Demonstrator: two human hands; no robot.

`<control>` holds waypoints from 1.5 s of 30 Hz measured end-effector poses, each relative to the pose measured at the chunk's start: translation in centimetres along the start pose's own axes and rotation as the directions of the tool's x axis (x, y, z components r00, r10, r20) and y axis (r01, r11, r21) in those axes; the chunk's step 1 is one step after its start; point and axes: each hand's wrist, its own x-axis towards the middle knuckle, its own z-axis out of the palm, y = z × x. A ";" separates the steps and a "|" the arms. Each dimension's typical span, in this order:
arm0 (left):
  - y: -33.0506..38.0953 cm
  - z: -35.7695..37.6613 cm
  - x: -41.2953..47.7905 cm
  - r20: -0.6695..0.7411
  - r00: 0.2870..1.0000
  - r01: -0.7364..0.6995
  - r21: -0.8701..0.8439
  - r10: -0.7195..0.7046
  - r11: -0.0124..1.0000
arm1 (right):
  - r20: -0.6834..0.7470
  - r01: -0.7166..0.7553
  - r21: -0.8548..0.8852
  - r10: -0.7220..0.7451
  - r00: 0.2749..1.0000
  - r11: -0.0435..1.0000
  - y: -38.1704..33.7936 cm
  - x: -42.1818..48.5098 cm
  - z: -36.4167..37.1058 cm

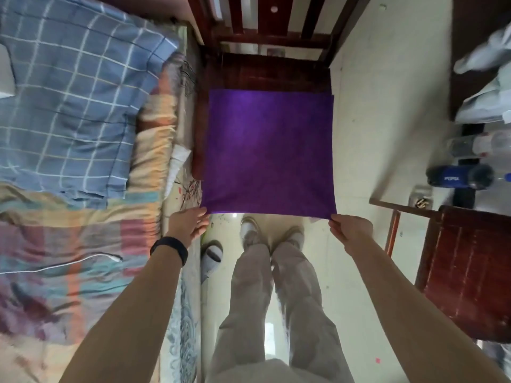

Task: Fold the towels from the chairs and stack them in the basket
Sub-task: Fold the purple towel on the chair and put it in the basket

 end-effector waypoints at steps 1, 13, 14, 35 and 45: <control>-0.6 -0.4 -0.5 -0.014 1.000 -0.010 0.018 0.011 1.000 | 0.000 0.001 -0.004 -0.001 1.000 1.000 0.8 -0.2 -0.5; 2.4 -0.4 -3.7 0.095 0.980 -0.186 0.138 0.173 0.973 | 0.214 0.246 0.065 -0.254 0.943 0.967 -3.5 -2.1 -0.9; 3.3 -0.1 -3.6 0.112 0.975 -0.209 0.146 0.194 0.967 | 0.229 0.292 0.039 -0.293 0.928 0.955 -4.3 -1.9 -0.7; 18.8 10.7 9.9 0.003 0.786 -0.483 0.627 0.619 0.611 | 0.110 0.582 -0.336 -0.583 0.805 0.740 -18.2 7.3 12.3; 19.1 12.2 12.1 -0.058 0.799 -0.412 0.671 0.598 0.616 | 0.032 0.559 -0.409 -0.601 0.799 0.721 -18.4 8.7 14.1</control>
